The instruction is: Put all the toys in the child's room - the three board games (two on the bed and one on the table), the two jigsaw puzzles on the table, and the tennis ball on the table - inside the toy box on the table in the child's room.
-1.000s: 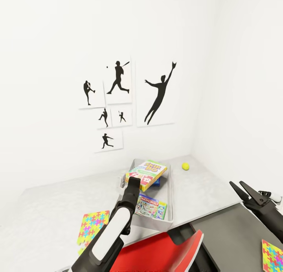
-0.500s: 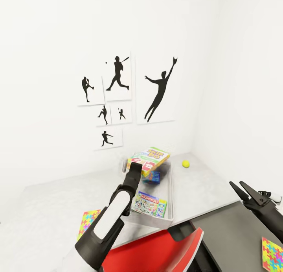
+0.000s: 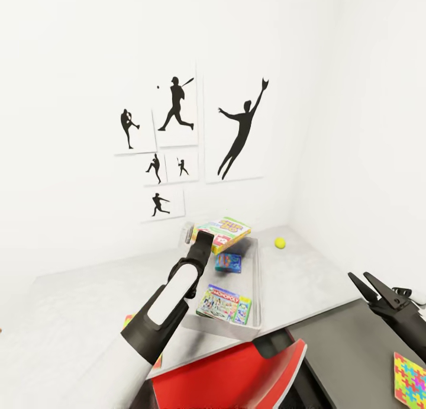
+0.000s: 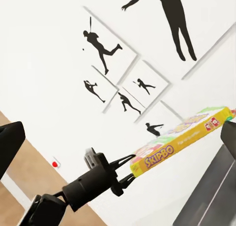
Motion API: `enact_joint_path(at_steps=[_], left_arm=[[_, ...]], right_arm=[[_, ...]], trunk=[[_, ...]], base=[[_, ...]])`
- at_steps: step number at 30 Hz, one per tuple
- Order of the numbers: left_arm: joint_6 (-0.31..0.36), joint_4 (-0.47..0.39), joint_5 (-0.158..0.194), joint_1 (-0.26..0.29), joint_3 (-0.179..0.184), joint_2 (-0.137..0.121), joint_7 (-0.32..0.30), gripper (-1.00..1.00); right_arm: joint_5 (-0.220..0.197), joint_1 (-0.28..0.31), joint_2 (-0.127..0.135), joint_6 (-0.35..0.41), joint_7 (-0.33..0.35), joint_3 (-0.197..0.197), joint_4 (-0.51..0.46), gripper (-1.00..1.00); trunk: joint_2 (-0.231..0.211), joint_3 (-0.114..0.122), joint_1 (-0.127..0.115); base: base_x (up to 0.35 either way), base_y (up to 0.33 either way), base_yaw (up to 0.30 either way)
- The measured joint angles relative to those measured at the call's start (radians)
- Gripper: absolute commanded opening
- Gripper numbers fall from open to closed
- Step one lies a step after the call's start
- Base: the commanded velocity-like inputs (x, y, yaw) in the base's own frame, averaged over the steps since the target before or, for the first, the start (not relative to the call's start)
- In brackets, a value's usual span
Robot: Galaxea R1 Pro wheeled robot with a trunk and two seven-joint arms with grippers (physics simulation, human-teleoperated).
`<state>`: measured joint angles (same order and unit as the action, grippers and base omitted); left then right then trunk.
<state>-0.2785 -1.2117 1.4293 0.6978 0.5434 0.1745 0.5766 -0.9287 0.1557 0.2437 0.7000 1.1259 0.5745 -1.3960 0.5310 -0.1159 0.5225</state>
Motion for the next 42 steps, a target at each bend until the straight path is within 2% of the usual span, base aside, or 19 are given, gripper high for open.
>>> enact_joint_path(at_steps=[6, 17, 19, 22, 25, 32, 42], left_arm=[[-0.016, 0.075, 0.003, 0.005, -0.001, 0.000, 0.003, -1.00], [-0.187, 0.181, 0.008, 0.005, 0.033, 0.000, 0.003, -1.00], [-0.205, 0.191, 0.019, 0.005, 0.039, 0.000, 0.004, -1.00], [-0.212, 0.199, 0.040, 0.005, 0.047, 0.000, 0.003, -1.00], [-0.217, 0.201, 0.053, 0.005, 0.103, 0.000, 0.004, -1.00], [-0.219, 0.184, 0.053, 0.005, 0.176, 0.000, 0.003, -1.00], [-0.219, 0.177, 0.055, 0.005, 0.192, 0.000, 0.003, -1.00]], right_arm=[[-0.001, 0.000, 0.000, 0.000, 0.001, 0.006, 0.000, 1.00], [-0.001, 0.000, 0.000, 0.000, 0.001, 0.007, 0.000, 1.00], [0.000, 0.000, -0.001, 0.000, 0.000, 0.007, 0.000, 1.00], [0.001, 0.000, -0.001, 0.000, -0.001, 0.007, 0.000, 1.00], [0.001, 0.000, -0.001, -0.001, -0.001, 0.007, 0.000, 1.00], [0.002, 0.000, -0.002, -0.001, -0.003, 0.007, -0.001, 1.00], [0.001, 0.000, -0.002, -0.002, -0.001, 0.007, 0.000, 1.00]], trunk=[[0.000, -0.010, 0.000], [0.000, -0.028, 0.000], [0.000, -0.031, 0.000], [0.000, -0.036, 0.000], [0.000, -0.040, 0.000], [0.000, -0.052, 0.000], [0.000, -0.067, 0.000]], base=[[0.000, 0.000, 0.000], [0.000, 0.000, 0.000], [0.000, 0.000, 0.000], [0.000, 0.000, 0.000], [0.000, 0.000, 0.000], [0.000, 0.000, 0.000], [0.000, 0.000, 0.000]])
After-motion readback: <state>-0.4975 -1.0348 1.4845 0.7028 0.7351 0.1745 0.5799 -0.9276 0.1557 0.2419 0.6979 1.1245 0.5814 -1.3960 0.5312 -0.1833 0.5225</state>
